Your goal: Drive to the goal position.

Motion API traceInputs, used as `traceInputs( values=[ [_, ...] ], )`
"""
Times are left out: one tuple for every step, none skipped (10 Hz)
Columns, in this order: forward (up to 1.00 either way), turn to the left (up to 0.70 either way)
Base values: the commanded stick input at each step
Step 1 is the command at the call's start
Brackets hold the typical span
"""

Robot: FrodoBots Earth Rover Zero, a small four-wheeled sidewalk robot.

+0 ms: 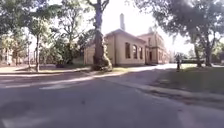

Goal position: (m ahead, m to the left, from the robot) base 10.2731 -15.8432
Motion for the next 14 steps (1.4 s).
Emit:
traceInputs(
  values=[
    [0.6, -0.15],
    [0.6, -0.15],
    [0.6, -0.15],
    [0.6, 0.0],
    [0.6, 0.0],
    [0.6, 0.0],
    [0.6, 0.0],
    [0.6, 0.0],
    [0.6, 0.0],
    [0.6, 0.0],
    [0.6, 0.0],
    [0.6, 0.0],
    [0.6, 0.0],
    [0.6, -0.03]
  ],
)
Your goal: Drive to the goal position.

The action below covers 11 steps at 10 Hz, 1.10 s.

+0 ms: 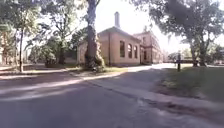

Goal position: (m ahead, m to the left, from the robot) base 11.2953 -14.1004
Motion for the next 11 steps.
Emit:
traceInputs(
  values=[
    [0.6, -0.15],
    [0.6, -0.15],
    [0.6, -0.15],
    [0.6, -0.15],
    [0.6, -0.15],
    [0.6, -0.15],
    [0.6, -0.15],
    [0.6, -0.15],
    [0.6, -0.15],
    [0.6, -0.15],
    [0.6, -0.15]
  ],
)
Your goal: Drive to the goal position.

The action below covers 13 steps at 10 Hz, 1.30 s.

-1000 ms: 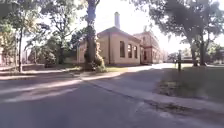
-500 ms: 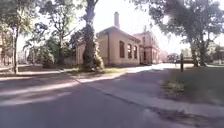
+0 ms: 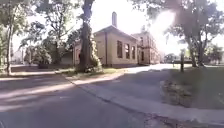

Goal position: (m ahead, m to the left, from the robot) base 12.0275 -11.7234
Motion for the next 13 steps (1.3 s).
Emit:
traceInputs(
  values=[
    [0.6, -0.15],
    [0.6, -0.15],
    [0.6, -0.15],
    [0.6, -0.15],
    [0.6, -0.15],
    [0.6, -0.15],
    [0.6, -0.15],
    [0.6, -0.15],
    [0.6, -0.15],
    [0.6, -0.15],
    [0.6, -0.15],
    [0.6, -0.15],
    [0.6, -0.15]
  ],
)
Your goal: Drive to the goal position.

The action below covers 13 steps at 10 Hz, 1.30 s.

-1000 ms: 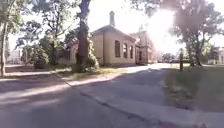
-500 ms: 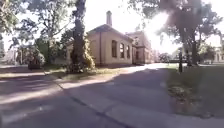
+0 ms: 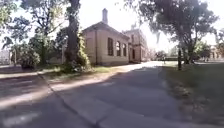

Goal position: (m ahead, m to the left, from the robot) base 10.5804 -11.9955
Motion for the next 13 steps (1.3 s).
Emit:
traceInputs(
  values=[
    [0.6, -0.15],
    [0.6, -0.15],
    [0.6, -0.15],
    [0.6, -0.15],
    [0.6, -0.15],
    [0.6, -0.15],
    [0.6, -0.12],
    [0.6, -0.04],
    [0.6, 0.0],
    [0.6, 0.0],
    [0.6, 0.0],
    [0.6, 0.0],
    [0.6, 0.0]
  ],
)
